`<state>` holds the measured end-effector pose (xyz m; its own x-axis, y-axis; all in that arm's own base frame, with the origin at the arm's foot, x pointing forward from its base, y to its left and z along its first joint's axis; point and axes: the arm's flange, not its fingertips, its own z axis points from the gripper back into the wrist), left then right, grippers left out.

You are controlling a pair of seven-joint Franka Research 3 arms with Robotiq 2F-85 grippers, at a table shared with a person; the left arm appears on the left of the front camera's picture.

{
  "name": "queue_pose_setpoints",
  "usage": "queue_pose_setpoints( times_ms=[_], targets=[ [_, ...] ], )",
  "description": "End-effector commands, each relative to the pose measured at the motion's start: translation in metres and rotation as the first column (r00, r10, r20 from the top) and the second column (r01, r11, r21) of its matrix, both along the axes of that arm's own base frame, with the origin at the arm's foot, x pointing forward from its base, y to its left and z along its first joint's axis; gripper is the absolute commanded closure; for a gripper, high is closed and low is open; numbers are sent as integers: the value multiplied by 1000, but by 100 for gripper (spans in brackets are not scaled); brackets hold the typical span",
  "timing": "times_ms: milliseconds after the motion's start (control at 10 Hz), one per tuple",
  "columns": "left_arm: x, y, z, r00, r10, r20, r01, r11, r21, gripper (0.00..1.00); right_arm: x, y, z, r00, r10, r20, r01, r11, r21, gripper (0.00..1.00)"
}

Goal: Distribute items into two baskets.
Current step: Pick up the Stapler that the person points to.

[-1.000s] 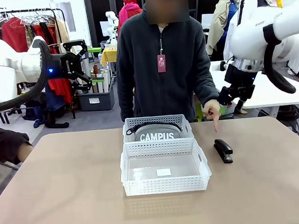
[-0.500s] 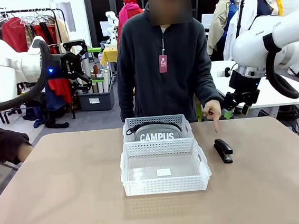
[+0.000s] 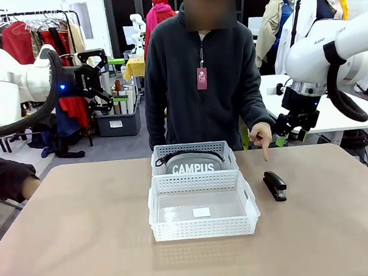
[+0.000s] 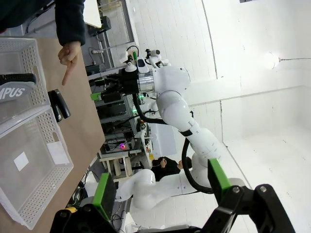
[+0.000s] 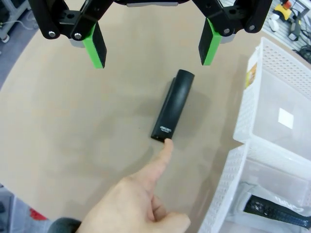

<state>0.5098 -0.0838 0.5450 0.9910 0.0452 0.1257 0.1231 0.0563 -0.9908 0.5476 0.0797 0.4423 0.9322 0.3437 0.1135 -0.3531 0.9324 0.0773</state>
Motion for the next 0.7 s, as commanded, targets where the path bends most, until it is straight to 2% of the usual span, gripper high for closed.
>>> queue_pose_setpoints(
  times_ms=[0, 100, 200, 600],
  targets=[
    [-2, 0, 2, 1000, 5, -2, -5, 1000, -20, 0, 0, -1, -32, 1000, 0, -27, -2, 998, -66, 0],
    [-2, 0, 2, 1000, 5, -2, -5, 1000, -20, 0, 3, -2, -45, 1000, -12, 13, 14, 993, -114, 0],
    [-2, 0, 2, 1000, 5, -2, -5, 1000, -20, 0, 1, 0, -59, 1000, -25, -7, 24, 994, -107, 0],
    [-2, 0, 2, 1000, 5, -2, -5, 1000, -20, 0, -1, 21, -92, 993, -119, 29, 120, 991, -59, 0]
  ],
)
